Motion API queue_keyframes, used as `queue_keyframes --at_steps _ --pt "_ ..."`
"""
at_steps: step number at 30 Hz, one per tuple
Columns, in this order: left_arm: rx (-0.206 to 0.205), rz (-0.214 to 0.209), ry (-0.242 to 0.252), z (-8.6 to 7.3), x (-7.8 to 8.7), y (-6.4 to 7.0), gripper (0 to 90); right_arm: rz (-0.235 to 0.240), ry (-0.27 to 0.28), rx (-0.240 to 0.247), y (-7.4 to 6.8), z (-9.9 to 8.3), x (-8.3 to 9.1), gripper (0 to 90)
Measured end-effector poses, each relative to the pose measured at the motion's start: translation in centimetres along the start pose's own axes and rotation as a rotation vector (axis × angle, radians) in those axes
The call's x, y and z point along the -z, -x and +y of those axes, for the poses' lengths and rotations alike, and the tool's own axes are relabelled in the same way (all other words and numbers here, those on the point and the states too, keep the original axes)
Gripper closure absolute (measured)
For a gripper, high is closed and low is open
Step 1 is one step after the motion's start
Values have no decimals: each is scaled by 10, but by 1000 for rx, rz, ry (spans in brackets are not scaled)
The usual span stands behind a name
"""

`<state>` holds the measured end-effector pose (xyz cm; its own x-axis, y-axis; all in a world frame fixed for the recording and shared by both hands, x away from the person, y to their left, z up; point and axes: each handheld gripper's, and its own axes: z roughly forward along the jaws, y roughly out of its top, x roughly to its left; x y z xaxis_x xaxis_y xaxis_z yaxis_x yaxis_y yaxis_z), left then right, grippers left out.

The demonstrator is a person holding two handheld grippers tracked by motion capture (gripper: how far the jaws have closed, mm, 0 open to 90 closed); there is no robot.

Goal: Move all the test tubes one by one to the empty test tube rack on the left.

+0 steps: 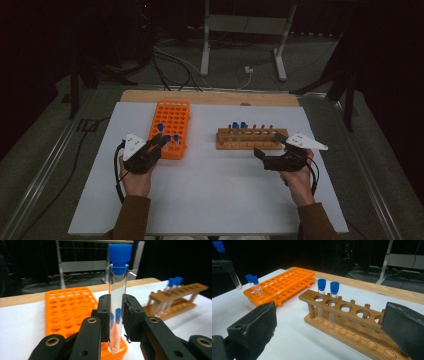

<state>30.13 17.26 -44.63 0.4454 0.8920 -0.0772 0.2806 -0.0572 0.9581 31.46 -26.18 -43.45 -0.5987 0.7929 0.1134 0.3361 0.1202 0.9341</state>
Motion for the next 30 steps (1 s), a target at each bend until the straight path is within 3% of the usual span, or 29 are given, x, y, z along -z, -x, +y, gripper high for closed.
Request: queue_keyframes --at_steps 6,16,21,30 --pt "9 50 -2 -7 -5 -5 780 5 3 -6 0 0 0 0" --pt "10 69 -37 -15 -19 -11 779 -6 23 -33 6 1 8 0" --pt "41 89 -30 -19 -27 -14 779 -2 22 -32 6 1 7 0" --pt "27 112 -71 -29 -38 -13 779 -5 29 -39 8 1 9 0"
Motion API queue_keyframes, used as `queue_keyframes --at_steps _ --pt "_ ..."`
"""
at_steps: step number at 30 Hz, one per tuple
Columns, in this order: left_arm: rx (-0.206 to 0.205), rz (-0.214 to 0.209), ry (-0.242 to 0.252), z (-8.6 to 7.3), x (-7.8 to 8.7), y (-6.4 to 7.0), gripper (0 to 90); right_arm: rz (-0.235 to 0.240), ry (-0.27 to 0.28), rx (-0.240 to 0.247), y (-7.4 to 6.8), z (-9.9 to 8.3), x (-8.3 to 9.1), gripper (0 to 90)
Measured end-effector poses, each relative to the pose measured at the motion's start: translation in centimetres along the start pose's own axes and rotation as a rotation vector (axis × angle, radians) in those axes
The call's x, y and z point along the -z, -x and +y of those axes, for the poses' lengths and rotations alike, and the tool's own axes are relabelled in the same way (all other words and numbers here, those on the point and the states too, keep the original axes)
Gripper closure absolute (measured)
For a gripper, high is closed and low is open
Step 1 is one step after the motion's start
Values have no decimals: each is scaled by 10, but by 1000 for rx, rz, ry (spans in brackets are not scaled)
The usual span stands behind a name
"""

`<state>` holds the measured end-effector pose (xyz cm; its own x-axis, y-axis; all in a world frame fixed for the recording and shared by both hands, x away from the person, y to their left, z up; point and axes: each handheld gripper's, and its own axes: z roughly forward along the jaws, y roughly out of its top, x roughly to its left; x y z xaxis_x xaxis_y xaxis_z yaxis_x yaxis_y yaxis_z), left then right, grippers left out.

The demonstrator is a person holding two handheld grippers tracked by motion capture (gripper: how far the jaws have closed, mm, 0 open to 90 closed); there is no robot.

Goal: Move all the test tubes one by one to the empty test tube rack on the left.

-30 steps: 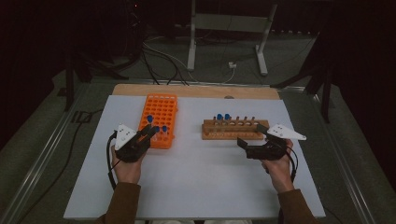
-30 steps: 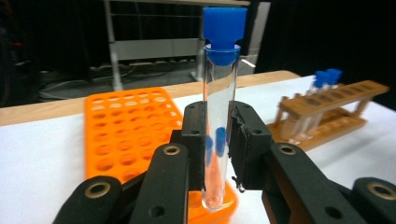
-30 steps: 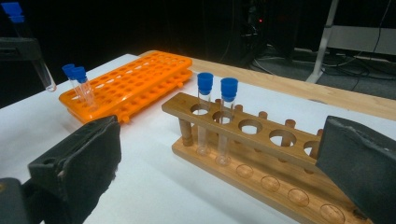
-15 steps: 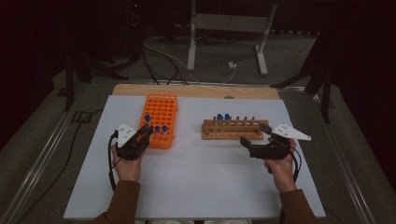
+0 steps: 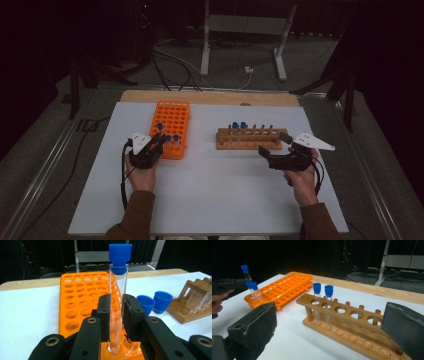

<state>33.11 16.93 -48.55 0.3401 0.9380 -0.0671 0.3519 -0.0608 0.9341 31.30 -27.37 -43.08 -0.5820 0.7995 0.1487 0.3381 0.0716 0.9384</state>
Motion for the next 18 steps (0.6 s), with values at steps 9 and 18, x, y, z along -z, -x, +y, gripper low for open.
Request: queue_keyframes --at_steps 9,18 --pt "-14 0 -31 -8 -3 -1 779 3 -7 1 0 -1 -1 0" --pt "-41 6 -64 -14 -4 1 779 6 -12 5 -1 -2 -1 0"
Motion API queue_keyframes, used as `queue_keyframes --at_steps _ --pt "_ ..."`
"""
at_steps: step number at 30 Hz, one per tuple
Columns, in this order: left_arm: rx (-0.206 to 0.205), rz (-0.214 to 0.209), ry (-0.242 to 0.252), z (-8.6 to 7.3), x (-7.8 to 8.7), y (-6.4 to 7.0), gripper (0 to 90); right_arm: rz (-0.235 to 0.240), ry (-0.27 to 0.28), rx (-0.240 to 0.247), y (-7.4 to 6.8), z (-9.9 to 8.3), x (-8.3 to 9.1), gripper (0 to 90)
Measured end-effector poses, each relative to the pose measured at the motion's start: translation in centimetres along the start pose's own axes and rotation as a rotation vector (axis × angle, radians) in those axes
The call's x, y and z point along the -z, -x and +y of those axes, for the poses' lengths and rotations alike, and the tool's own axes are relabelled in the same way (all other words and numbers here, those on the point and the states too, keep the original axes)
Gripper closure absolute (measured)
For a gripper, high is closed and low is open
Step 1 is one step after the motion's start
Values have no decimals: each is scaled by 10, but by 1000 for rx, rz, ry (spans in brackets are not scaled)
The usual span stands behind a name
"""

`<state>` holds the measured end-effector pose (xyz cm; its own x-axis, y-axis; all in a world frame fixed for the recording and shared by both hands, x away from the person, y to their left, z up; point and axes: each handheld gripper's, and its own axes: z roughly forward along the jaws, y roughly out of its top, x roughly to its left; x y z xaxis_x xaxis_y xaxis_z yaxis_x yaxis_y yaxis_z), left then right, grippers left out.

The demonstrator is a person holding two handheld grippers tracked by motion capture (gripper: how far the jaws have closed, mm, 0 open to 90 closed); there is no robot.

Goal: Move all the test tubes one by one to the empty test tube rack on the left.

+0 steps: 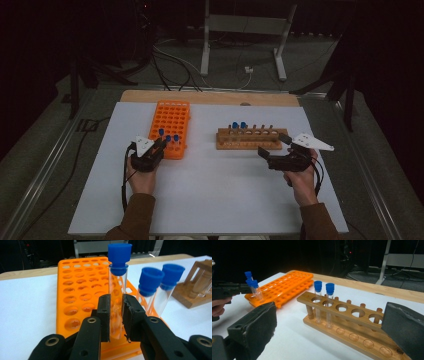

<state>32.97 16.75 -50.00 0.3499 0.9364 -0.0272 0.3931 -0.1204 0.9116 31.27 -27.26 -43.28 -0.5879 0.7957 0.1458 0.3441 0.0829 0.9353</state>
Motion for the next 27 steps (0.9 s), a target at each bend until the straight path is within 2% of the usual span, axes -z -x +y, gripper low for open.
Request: queue_keyframes --at_steps 12,23,27 --pt "-11 0 -8 -5 3 1 781 4 -6 7 -2 -1 -1 0" --pt "-34 6 -55 -8 -1 3 781 4 -10 11 -2 -2 -2 0" --pt "-26 -1 -60 -8 -1 3 780 4 -11 7 -2 -2 -2 0"
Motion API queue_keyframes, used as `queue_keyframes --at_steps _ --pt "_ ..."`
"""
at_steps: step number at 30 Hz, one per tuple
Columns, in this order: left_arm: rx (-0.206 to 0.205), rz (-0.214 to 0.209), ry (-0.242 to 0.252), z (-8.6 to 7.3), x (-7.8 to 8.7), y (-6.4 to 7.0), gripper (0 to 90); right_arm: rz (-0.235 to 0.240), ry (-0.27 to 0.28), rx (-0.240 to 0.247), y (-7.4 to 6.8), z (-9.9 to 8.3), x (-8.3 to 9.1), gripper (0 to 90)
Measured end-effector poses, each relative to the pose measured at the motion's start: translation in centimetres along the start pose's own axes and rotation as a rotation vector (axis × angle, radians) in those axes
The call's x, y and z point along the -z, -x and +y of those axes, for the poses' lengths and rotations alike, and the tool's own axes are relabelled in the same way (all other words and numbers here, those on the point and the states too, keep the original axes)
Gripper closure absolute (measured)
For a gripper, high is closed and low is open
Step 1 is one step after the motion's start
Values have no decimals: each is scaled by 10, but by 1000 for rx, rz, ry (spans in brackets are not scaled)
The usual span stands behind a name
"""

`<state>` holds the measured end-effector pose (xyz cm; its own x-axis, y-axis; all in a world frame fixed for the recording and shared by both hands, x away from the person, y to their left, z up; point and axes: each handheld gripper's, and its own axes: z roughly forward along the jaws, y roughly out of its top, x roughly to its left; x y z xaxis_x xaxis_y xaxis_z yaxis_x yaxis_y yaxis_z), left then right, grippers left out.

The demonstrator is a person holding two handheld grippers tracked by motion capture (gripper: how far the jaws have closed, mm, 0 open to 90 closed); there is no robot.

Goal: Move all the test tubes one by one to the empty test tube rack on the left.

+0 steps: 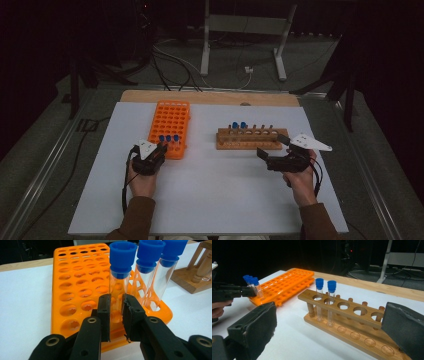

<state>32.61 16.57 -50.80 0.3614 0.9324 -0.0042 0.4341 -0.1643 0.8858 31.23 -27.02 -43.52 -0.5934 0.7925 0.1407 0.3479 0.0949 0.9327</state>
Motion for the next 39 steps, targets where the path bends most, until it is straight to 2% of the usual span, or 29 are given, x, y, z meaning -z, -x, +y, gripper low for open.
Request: queue_keyframes --at_steps 2,9,11,13,17,20,23,27,30,35,39 --pt "9 3 0 0 1 -1 770 1 0 -1 0 0 0 0" --pt "36 -2 3 3 12 -6 630 0 -1 -1 0 0 0 0" --pt "50 -23 7 4 17 -8 580 0 0 0 -1 0 -1 0" --pt "46 -32 17 6 23 -9 541 0 0 2 -1 0 -1 0" --pt "69 -94 54 9 35 -11 462 -1 -2 3 -2 1 -2 0" --pt "75 -115 83 11 44 -11 387 1 2 6 -3 2 -2 0" --pt "73 -110 95 13 51 -9 273 2 6 15 -5 5 -3 0" --pt "74 -103 113 14 59 -7 167 2 8 26 -8 10 -6 0" --pt "96 -126 122 14 63 -9 112 2 13 27 -11 15 -10 0" --pt "84 -137 124 15 65 -8 17 -3 3 34 -12 24 -19 0" --pt "65 -147 122 15 65 -5 8 -18 -18 37 -10 29 -29 0"
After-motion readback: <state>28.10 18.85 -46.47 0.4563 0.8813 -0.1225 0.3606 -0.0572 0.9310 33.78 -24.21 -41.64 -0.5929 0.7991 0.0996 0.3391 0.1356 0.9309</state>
